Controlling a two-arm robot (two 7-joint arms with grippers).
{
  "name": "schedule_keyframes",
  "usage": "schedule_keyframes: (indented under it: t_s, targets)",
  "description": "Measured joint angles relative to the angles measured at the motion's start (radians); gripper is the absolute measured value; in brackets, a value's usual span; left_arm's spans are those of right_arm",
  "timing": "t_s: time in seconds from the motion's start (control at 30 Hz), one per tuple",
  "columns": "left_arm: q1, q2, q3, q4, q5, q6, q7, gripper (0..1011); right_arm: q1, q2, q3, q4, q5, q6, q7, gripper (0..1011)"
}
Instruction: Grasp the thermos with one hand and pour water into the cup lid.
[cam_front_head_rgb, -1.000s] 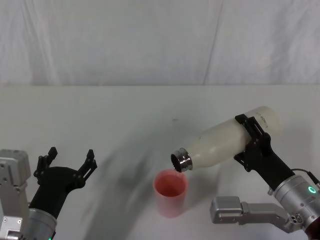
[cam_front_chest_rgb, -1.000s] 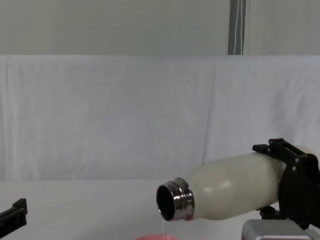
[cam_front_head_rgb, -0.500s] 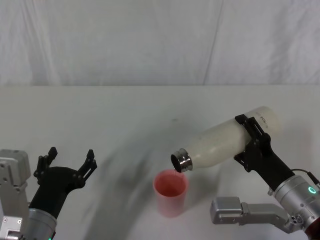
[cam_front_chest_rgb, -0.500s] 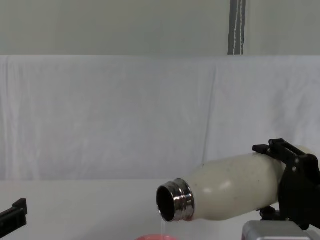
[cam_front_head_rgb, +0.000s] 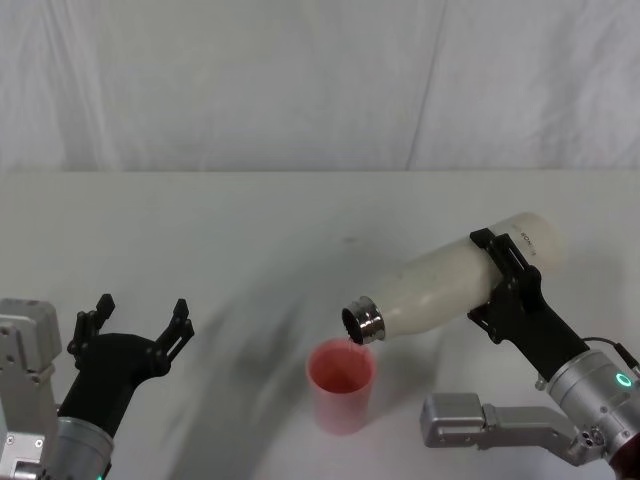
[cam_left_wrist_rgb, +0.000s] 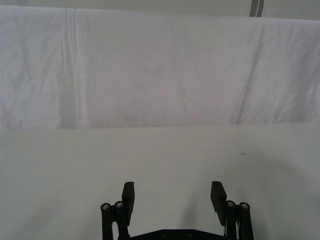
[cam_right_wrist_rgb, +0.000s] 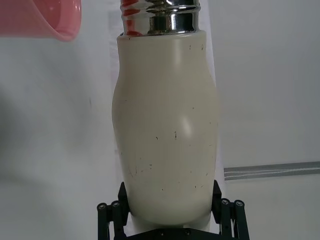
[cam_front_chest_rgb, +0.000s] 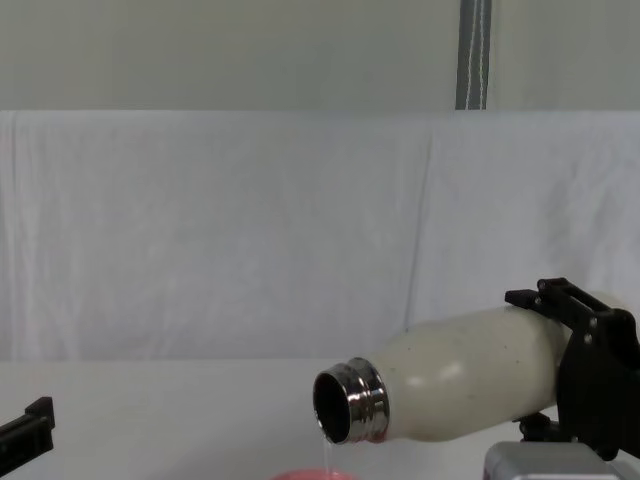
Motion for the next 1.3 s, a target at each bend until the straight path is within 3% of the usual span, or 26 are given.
schedule_keyframes:
  t_s: [1.3]
  targets:
    - [0.000, 0.000, 0.000, 0.000, 0.000, 0.000, 0.000, 1001, 0.007, 0.002, -0.004, 0.003, -0.002, -0.002, 0.000, 951]
